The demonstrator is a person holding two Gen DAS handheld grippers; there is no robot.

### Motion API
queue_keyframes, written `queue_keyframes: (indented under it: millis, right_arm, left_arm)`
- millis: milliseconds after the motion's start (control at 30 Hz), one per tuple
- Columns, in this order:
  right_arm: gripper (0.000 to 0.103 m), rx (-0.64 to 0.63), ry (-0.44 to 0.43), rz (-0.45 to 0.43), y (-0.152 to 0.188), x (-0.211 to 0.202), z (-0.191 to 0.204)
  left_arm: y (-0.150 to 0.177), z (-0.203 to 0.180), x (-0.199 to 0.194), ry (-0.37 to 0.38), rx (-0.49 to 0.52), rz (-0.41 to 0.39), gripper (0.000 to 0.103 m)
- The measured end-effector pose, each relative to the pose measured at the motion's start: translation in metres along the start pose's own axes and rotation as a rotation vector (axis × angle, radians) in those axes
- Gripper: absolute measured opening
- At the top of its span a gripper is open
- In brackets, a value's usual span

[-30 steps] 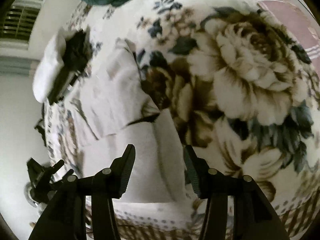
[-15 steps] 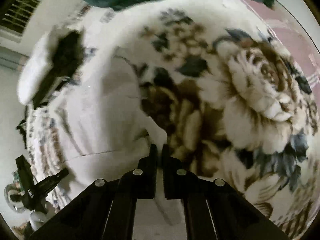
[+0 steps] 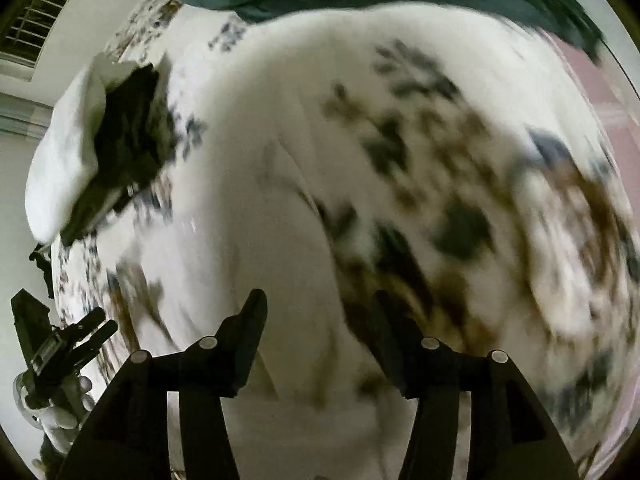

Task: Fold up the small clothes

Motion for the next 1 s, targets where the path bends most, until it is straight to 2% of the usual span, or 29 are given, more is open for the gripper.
queue_keyframes:
  millis: [67, 200, 233, 267, 300, 333, 367, 533, 733, 900, 1000]
  right_arm:
    - [0.056, 0.0, 0.003, 0.005, -0.026, 0.015, 0.011]
    - [0.056, -0.009, 0.034, 0.041, -0.067, 0.052, 0.027]
    - [0.056, -0.01, 0.046, 0.054, -0.073, 0.06, 0.031]
    - [0.056, -0.012, 0.053, 0.072, -0.075, 0.068, 0.034]
    - [0.05, -0.006, 0.06, 0.081, -0.076, 0.072, 0.035]
    - [0.023, 0.0, 0.063, 0.073, -0.078, 0.073, 0.036]
    - [0.012, 0.003, 0.066, 0.06, -0.077, 0.072, 0.036]
    - [0.008, 0.012, -0.008, -0.022, -0.06, 0.041, 0.038]
    - [0.008, 0.0, -0.101, -0.105, -0.009, -0.025, 0.038]
    - [0.008, -0.059, -0.118, -0.119, 0.065, -0.069, 0.033]
    - [0.008, -0.096, -0.098, -0.108, 0.116, -0.078, 0.019]
  left_arm:
    - [-0.016, -0.005, 0.015, -0.027, 0.05, 0.025, 0.069]
    - [-0.041, -0.015, 0.049, -0.15, 0.168, 0.054, 0.065]
    - [-0.044, -0.018, 0.052, -0.171, 0.202, 0.036, 0.033]
    - [-0.045, -0.021, 0.054, -0.188, 0.231, 0.029, 0.008]
    - [-0.044, -0.024, 0.056, -0.197, 0.245, 0.034, 0.003]
    - [-0.044, -0.027, 0.054, -0.191, 0.252, 0.019, 0.003]
    - [-0.042, -0.029, 0.049, -0.188, 0.258, 0.003, 0.003]
    - [-0.024, -0.034, 0.006, -0.131, 0.223, -0.084, 0.002]
    - [0.028, -0.039, -0.069, -0.047, 0.169, -0.173, 0.002]
    - [0.089, -0.044, -0.088, -0.021, 0.123, -0.157, 0.003]
    - [0.137, -0.034, -0.085, -0.023, 0.082, -0.105, 0.003]
Point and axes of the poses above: each gripper's, at about its wrist camera, not at the fingertips, and x roughly the way its jaws point, z to its left, y to its underside, the point moved 7 cm from there along x, roughly the way its jaws point, and after that the axes turned 3 degrees about z, right-handed, at the moved point
